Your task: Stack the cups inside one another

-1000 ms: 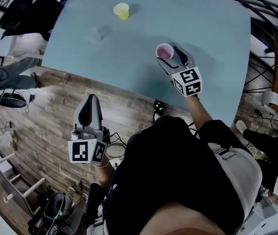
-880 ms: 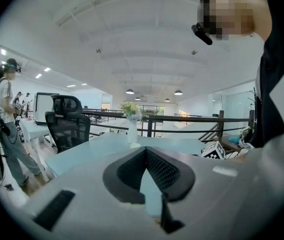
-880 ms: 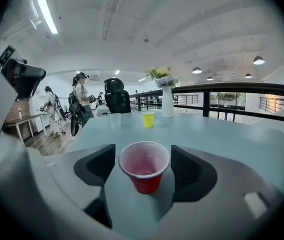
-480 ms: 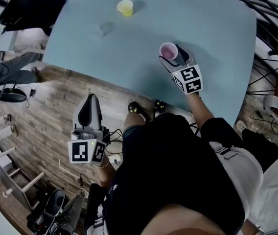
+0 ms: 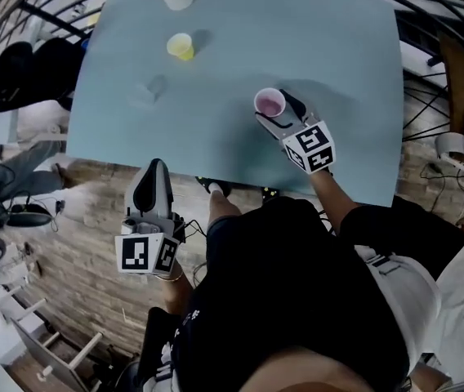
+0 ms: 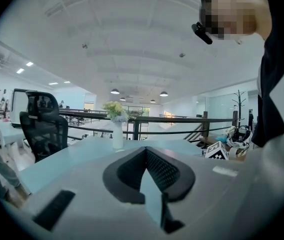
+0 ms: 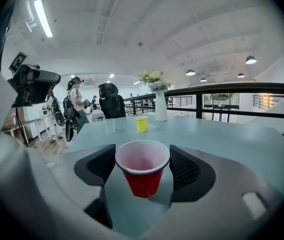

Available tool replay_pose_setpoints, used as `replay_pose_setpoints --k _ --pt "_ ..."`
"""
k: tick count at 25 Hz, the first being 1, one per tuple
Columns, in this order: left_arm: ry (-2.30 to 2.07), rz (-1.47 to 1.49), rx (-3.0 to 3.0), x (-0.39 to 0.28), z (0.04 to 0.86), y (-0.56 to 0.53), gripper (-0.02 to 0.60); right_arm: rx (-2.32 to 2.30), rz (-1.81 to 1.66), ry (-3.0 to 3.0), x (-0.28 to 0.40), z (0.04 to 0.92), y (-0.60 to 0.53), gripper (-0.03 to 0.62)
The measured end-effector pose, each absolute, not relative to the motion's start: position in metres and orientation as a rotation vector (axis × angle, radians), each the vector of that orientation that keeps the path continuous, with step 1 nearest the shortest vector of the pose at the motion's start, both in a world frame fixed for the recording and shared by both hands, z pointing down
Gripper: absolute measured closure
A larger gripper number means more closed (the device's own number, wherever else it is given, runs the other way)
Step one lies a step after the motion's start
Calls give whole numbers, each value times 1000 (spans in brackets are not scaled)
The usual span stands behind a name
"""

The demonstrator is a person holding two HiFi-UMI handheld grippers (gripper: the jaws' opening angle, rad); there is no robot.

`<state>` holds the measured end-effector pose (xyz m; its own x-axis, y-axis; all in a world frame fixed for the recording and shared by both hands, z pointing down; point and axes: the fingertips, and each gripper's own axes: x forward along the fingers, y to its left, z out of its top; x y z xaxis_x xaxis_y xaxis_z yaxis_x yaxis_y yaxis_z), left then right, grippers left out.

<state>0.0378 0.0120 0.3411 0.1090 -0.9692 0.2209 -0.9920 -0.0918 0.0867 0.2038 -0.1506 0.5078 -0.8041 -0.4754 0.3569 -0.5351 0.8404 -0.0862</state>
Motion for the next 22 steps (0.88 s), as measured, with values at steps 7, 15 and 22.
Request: replay_pose_setpoints --k 7,15,22 --pt "-1798 146 2317 38 342 -36 591 878 271 -2700 212 485 -155 253" --pt "-1657 161 2424 30 342 -78 591 988 274 -2707 202 460 -163 255" --pt "-1624 143 2451 0 339 -101 591 1026 260 -2708 174 446 -170 255"
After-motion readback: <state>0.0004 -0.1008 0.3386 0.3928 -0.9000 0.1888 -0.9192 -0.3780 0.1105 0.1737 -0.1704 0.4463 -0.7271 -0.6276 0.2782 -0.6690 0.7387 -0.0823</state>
